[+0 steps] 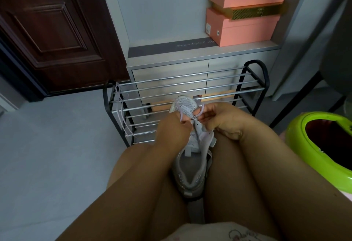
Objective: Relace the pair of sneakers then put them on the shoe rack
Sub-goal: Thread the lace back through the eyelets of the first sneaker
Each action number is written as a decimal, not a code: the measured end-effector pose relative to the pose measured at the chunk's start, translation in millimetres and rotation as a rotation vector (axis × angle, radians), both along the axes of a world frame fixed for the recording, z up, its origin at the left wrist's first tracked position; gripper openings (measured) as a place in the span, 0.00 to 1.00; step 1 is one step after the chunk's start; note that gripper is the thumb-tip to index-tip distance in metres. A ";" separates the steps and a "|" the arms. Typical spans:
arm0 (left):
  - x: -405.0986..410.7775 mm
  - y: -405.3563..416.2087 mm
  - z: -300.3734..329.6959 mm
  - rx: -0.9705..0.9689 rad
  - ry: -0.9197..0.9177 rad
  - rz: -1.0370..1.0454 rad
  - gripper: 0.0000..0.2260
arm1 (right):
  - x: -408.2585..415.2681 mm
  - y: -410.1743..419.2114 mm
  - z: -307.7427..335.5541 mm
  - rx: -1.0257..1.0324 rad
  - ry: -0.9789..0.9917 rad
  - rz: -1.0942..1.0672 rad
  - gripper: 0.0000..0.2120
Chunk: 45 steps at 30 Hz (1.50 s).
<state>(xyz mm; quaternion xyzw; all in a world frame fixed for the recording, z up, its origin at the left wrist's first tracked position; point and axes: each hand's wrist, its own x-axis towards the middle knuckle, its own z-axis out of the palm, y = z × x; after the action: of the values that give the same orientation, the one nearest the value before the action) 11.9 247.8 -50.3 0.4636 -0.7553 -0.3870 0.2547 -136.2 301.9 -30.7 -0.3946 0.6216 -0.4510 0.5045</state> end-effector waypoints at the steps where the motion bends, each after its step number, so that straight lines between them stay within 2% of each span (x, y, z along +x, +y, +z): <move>1: -0.1 -0.4 -0.4 0.005 0.008 0.005 0.08 | 0.1 0.0 0.2 0.000 0.003 0.000 0.23; 10: 4.6 1.6 2.2 -0.034 0.001 -0.048 0.07 | -0.2 1.5 2.2 0.013 0.013 -0.011 0.21; 15: 21.0 1.4 14.1 -0.047 -0.033 -0.005 0.06 | 0.0 3.6 3.2 0.014 -0.001 -0.010 0.22; 22: 12.6 -0.9 21.1 0.080 -0.029 -0.034 0.10 | 4.0 4.1 4.3 0.011 0.007 -0.033 0.22; 28: 23.1 4.8 46.0 0.441 0.299 -0.030 0.04 | 1.0 4.6 5.1 0.024 0.001 -0.058 0.22; 32: 51.1 1.8 72.0 0.643 0.638 -0.237 0.05 | 0.4 1.7 2.5 0.029 0.002 -0.062 0.22; 34: 59.4 0.1 78.4 0.689 0.704 -0.317 0.04 | 2.2 1.0 3.0 0.025 0.014 -0.063 0.21; 36: 60.0 -2.2 78.2 0.696 0.668 -0.311 0.05 | 5.4 1.0 4.1 0.008 0.040 -0.067 0.20; 39: 56.0 -10.6 70.2 0.714 0.617 -0.220 0.14 | 8.7 3.3 8.1 -0.035 0.206 -0.026 0.24; 42: 53.2 -17.0 65.9 0.728 0.672 -0.137 0.14 | 8.1 3.3 12.8 -0.130 0.656 0.163 0.33; 45: 47.7 -19.6 58.6 0.652 0.696 -0.063 0.16 | 15.7 1.5 10.1 -0.249 0.833 0.268 0.23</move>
<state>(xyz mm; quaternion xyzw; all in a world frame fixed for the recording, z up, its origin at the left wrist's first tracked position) 59.6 228.2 8.3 0.3392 -0.4780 -0.7435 0.3219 -120.5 303.4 -20.6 -0.6771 0.6560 -0.2557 0.2139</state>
